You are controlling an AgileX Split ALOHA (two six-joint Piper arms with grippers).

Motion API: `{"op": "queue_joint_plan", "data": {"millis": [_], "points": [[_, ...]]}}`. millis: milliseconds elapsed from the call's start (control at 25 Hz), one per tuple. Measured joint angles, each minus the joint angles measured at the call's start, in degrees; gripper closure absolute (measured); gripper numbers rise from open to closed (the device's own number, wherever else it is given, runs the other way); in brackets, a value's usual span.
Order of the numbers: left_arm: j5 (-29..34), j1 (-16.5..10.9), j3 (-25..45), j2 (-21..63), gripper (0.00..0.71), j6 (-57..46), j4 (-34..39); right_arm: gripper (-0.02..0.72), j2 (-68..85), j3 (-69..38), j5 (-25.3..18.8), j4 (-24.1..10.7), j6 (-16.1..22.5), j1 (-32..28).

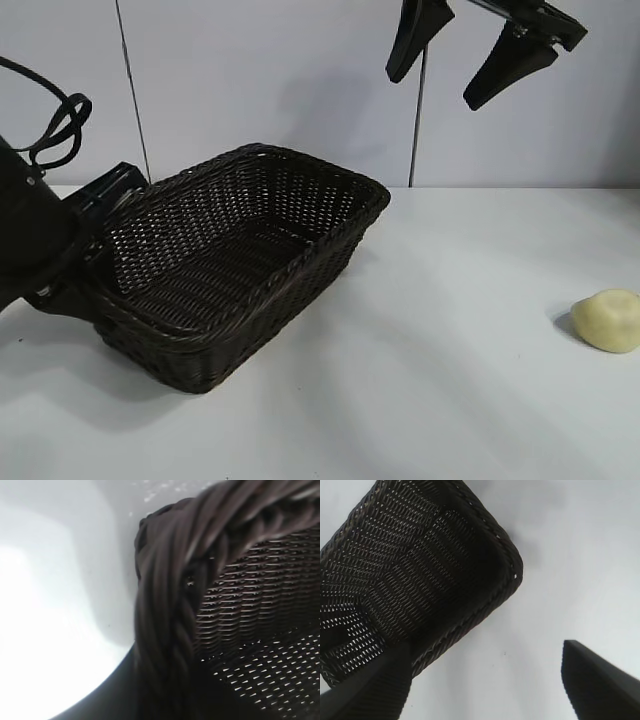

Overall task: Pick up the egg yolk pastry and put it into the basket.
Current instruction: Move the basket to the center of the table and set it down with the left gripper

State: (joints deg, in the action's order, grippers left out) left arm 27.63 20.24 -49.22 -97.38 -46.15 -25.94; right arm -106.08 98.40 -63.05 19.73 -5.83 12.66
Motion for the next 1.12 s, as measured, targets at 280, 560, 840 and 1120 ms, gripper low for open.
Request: {"op": "queue_joint_plan", "data": {"millis": [280,560,840,1120], "points": [[2.78,0.00,-0.53,0.87,0.613,1.23,0.02,0.114,0.00,0.00,0.00,0.00,0.00,0.00],[4.88,-2.38,-0.53,0.87,0.613,12.38,-9.29,0.114,0.00,0.00,0.00,0.00,0.00,0.00],[7.34,-5.64,-0.53,2.13,0.613,19.28,-12.70,0.114,0.00,0.00,0.00,0.00,0.00,0.00],[11.49,-5.71,-5.04,4.15,0.613,20.60,-10.94,0.114,0.00,0.00,0.00,0.00,0.00,0.00]]}}
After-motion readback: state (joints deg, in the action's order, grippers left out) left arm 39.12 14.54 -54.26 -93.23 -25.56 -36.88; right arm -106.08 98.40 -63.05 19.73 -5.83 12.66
